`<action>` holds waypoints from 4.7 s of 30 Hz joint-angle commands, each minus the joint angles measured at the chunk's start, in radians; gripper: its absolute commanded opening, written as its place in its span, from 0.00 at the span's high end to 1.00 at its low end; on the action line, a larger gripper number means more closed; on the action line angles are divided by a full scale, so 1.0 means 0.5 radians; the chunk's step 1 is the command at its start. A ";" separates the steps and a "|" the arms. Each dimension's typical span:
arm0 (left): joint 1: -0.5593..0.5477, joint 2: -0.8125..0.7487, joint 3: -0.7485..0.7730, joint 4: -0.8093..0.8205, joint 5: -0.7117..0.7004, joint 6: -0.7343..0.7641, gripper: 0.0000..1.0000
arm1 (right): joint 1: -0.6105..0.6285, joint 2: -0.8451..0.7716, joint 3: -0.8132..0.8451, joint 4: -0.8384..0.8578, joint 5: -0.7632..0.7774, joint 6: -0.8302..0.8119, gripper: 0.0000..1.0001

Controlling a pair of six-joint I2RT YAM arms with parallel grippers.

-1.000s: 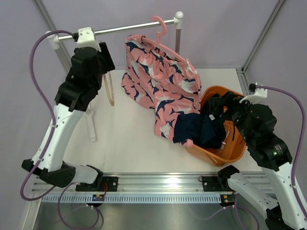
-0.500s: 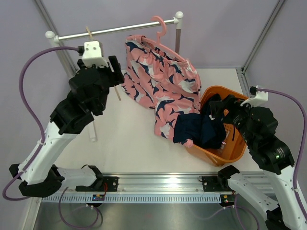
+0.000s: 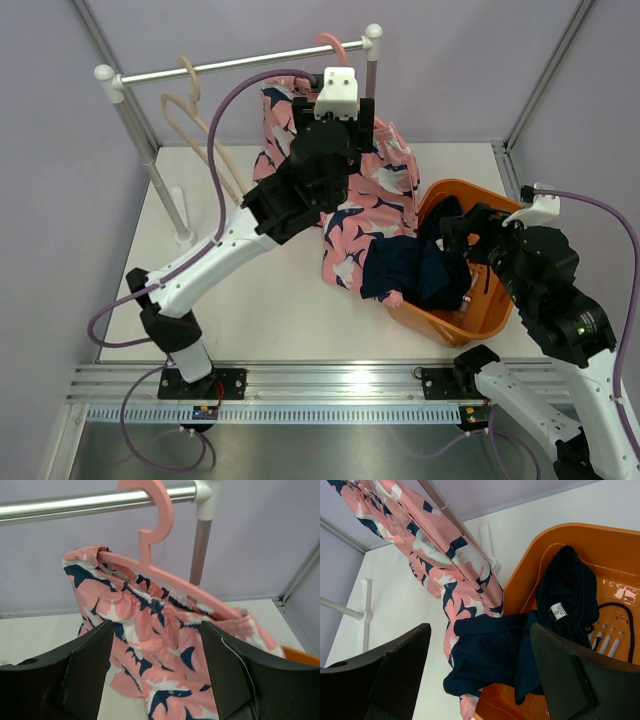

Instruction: Remove the shorts from the hanger

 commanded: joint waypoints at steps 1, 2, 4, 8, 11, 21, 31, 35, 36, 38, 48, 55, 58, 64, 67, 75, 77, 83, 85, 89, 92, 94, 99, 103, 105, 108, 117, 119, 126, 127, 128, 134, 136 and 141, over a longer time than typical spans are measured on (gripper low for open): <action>-0.001 0.211 0.367 0.303 -0.265 0.053 0.26 | -0.007 -0.025 0.066 -0.062 0.053 -0.041 0.11; -0.001 0.330 0.508 0.361 -0.306 0.105 0.25 | -0.010 -0.025 0.072 -0.080 0.056 -0.038 0.11; 0.012 0.414 0.586 0.450 -0.340 0.136 0.24 | -0.010 -0.032 0.087 -0.099 0.062 -0.044 0.11; 0.088 0.580 0.791 0.338 -0.361 -0.026 0.24 | -0.010 -0.032 0.103 -0.136 0.087 -0.066 0.10; 0.171 0.623 0.795 0.261 -0.331 -0.161 0.24 | -0.010 -0.035 0.091 -0.136 0.090 -0.078 0.10; 0.432 0.727 0.712 0.180 0.071 -0.465 0.25 | -0.010 0.008 0.075 -0.114 0.090 -0.106 0.10; 0.500 0.810 0.712 0.144 0.212 -0.527 0.25 | -0.007 -0.004 0.054 -0.105 0.108 -0.118 0.09; 0.503 0.804 0.687 0.168 0.234 -0.518 0.26 | -0.010 -0.010 0.038 -0.102 0.127 -0.124 0.09; 0.503 0.810 0.703 0.165 0.231 -0.514 0.26 | -0.007 -0.010 0.035 -0.102 0.130 -0.130 0.09; 0.509 0.828 0.718 0.141 0.222 -0.511 0.28 | -0.007 -0.013 0.032 -0.108 0.124 -0.127 0.09; 0.549 0.795 0.684 -0.034 0.265 -0.564 0.74 | -0.010 -0.019 0.014 -0.090 0.111 -0.136 0.08; 0.570 0.709 0.620 -0.025 0.274 -0.493 0.80 | -0.010 -0.022 -0.035 -0.053 0.087 -0.127 0.08; 0.576 0.703 0.623 -0.007 0.310 -0.444 0.82 | -0.007 -0.016 -0.038 -0.041 0.084 -0.130 0.08; 0.576 0.623 0.632 0.033 0.369 -0.330 1.00 | -0.010 -0.019 -0.044 -0.032 0.087 -0.136 0.08; 0.576 0.535 0.650 0.045 0.399 -0.278 1.00 | -0.007 -0.013 -0.054 -0.022 0.087 -0.142 0.08; 0.539 0.286 0.690 0.067 0.488 -0.116 1.00 | -0.010 0.060 -0.096 0.024 0.090 -0.100 0.08; 0.527 0.252 0.703 0.061 0.504 -0.088 1.00 | -0.007 0.103 -0.121 0.036 0.059 -0.081 0.08; 0.503 0.166 0.706 0.024 0.583 -0.076 1.00 | -0.010 0.165 -0.222 0.091 -0.024 -0.032 0.08; 0.493 0.151 0.706 0.015 0.590 -0.063 1.00 | -0.010 0.177 -0.250 0.103 -0.036 -0.023 0.08; 0.484 0.135 0.700 0.018 0.577 -0.039 1.00 | -0.010 0.192 -0.351 0.113 -0.109 -0.008 0.08; 0.484 0.126 0.700 -0.001 0.577 -0.024 1.00 | -0.010 0.177 -0.446 0.143 -0.195 0.014 0.08; 0.484 0.126 0.700 -0.025 0.584 -0.024 1.00 | -0.007 0.140 -0.504 0.165 -0.202 0.032 0.08; 0.487 0.120 0.648 -0.096 0.562 0.010 1.00 | -0.010 0.125 -0.508 0.165 -0.195 0.032 0.08; 0.518 0.117 0.629 -0.194 0.638 0.004 1.00 | -0.010 0.122 -0.514 0.165 -0.195 0.026 0.08; 0.552 0.120 0.629 -0.273 0.682 -0.027 1.00 | -0.010 0.116 -0.526 0.171 -0.198 0.026 0.08; 0.601 0.123 0.614 -0.362 0.767 -0.079 1.00 | -0.010 0.110 -0.538 0.174 -0.198 0.029 0.08; 0.665 0.178 0.663 -0.574 0.970 -0.094 1.00 | -0.010 0.091 -0.544 0.177 -0.205 0.026 0.08; 0.705 0.187 0.678 -0.666 1.059 -0.106 1.00 | -0.010 0.091 -0.548 0.183 -0.214 0.023 0.07; 0.730 0.218 0.730 -0.856 1.258 -0.085 1.00 | -0.007 0.128 -0.551 0.248 -0.345 0.023 0.07; 0.730 0.221 0.727 -0.872 1.268 -0.082 1.00 | -0.010 0.143 -0.557 0.257 -0.370 0.023 0.07; 0.730 0.218 0.727 -0.893 1.274 -0.076 1.00 | -0.010 0.158 -0.557 0.272 -0.395 0.020 0.08; 0.730 0.233 0.712 -0.949 1.353 -0.070 1.00 | -0.010 0.223 -0.587 0.349 -0.588 0.002 0.09; 0.730 0.239 0.712 -0.961 1.384 -0.070 1.00 | -0.010 0.247 -0.600 0.361 -0.649 -0.011 0.09; 0.730 0.261 0.715 -1.013 1.427 -0.057 1.00 | -0.010 0.287 -0.636 0.419 -0.757 -0.001 0.09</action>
